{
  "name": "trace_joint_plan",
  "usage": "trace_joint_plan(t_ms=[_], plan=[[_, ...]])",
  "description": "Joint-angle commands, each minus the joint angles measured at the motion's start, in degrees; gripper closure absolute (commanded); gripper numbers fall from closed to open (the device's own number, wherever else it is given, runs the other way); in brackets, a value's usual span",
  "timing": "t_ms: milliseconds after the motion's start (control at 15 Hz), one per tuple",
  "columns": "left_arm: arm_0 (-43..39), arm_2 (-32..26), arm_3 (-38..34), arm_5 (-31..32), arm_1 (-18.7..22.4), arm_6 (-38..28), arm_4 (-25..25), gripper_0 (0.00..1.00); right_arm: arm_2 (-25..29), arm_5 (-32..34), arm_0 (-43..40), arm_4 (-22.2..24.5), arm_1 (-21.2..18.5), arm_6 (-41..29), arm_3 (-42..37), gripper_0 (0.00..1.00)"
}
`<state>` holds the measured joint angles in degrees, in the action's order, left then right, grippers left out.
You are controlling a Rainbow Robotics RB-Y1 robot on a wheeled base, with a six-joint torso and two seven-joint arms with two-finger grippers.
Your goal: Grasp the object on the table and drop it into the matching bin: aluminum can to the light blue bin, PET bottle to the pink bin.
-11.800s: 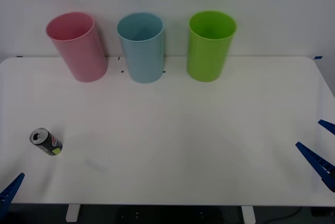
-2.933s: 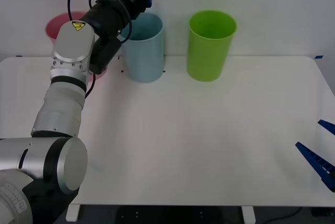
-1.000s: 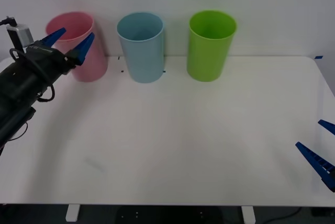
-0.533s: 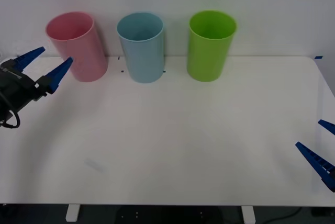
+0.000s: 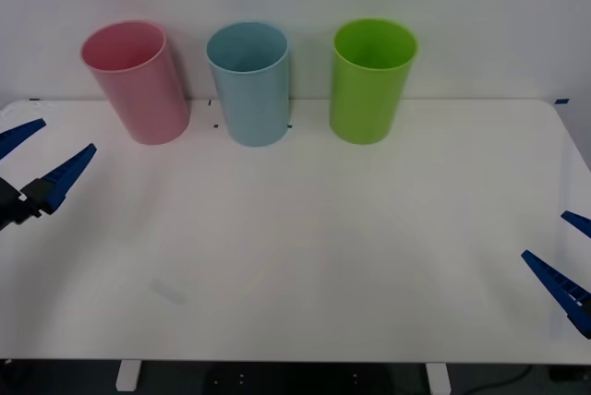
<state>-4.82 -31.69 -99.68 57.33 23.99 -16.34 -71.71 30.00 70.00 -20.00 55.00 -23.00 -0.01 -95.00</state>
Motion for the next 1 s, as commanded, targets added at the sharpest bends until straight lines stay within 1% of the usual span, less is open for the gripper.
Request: trace_joint_plan(t_ms=[67,267,600,800,1000], plan=[[-3.2,-1.5,-1.7,1.1,0.0,1.0,0.8,0.0,0.0,0.0,0.0,0.0,0.0,0.0,0.0,0.0],[-7.5,-3.5,-3.3,2.4,0.0,2.4,1.3,0.0,0.0,0.0,0.0,0.0,0.0,0.0,0.0,0.0],[-12.1,-4.0,-3.6,2.6,0.0,3.4,3.6,0.0,0.0,0.0,0.0,0.0,0.0,0.0,0.0,0.0],[-13.5,-4.0,-3.6,2.6,0.0,3.6,4.9,0.0,0.0,0.0,0.0,0.0,0.0,0.0,0.0,0.0],[-14.1,-4.0,-3.6,2.3,-0.1,3.5,5.1,0.0,0.0,0.0,0.0,0.0,0.0,0.0,0.0,0.0]])
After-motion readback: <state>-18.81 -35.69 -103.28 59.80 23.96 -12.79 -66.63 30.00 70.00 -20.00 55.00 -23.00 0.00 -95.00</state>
